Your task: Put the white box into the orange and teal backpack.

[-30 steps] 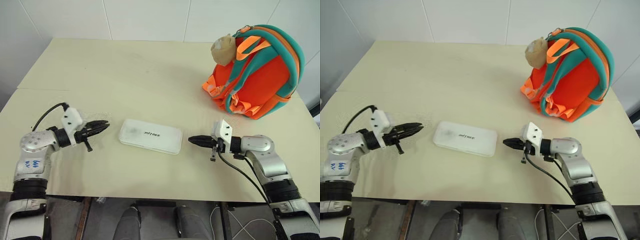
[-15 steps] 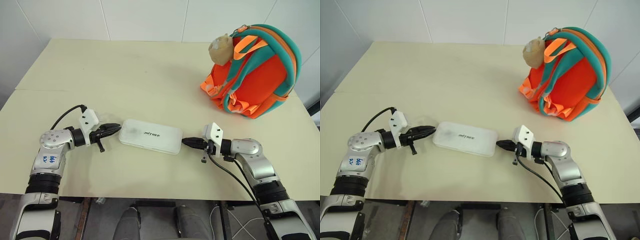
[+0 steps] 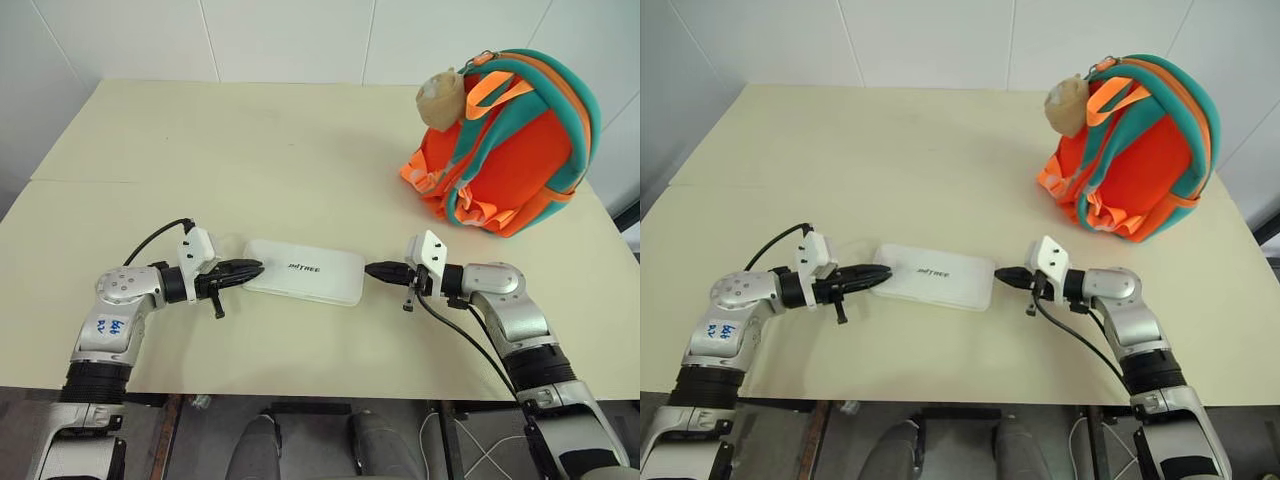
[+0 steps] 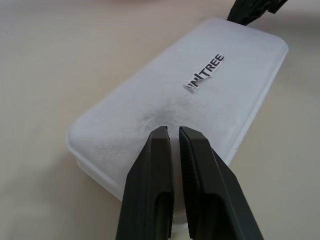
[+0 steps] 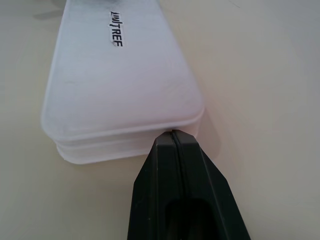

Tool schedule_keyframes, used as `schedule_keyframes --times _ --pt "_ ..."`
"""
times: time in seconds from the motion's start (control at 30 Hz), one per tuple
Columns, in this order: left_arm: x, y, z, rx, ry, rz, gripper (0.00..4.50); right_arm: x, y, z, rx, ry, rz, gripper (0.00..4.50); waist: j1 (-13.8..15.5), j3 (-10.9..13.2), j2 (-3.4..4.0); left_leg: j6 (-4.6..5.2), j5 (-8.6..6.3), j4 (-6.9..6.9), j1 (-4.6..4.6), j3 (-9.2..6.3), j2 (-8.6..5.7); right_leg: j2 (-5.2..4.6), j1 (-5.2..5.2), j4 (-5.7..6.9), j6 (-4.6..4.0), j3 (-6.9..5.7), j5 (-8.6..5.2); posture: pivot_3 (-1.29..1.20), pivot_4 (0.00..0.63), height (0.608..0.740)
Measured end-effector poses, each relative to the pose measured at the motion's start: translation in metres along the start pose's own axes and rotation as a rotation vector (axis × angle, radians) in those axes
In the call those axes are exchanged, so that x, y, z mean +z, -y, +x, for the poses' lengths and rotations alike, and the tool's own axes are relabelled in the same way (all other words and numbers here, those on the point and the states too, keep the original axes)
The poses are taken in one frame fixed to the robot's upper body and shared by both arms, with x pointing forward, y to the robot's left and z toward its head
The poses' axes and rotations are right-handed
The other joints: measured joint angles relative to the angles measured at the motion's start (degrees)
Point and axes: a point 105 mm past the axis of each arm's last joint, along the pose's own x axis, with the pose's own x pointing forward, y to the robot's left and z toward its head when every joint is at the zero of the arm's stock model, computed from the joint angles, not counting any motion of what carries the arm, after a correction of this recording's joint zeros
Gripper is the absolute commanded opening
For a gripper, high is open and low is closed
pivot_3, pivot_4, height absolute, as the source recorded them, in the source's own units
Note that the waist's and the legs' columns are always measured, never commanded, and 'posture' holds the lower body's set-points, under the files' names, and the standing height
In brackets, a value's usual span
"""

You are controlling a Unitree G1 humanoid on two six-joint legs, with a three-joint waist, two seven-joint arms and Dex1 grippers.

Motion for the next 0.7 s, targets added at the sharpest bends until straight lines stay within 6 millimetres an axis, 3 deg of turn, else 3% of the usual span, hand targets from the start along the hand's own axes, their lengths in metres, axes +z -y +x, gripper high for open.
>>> schedule_keyframes --times 0.3,0.7 --pt "-0.001 -0.034 -0.027 0.198 -0.04 0.004 0.39 -0.005 -0.005 -0.001 0.014 -0.006 0.014 0.0 0.0 0.0 0.0 0.0 0.0 -0.01 -0.02 0.0 0.0 -0.01 -0.03 -0.01 0.0 0.0 0.0 0.0 0.15 0.74" --pt "-0.018 -0.025 -0.007 0.183 -0.064 -0.045 0.39 -0.005 -0.012 -0.002 0.027 -0.012 0.023 0.0 0.0 0.0 0.0 0.0 0.0 0.0 -0.03 -0.01 -0.01 0.0 -0.03 -0.01 0.03 -0.01 0.01 0.0 0.15 0.74"
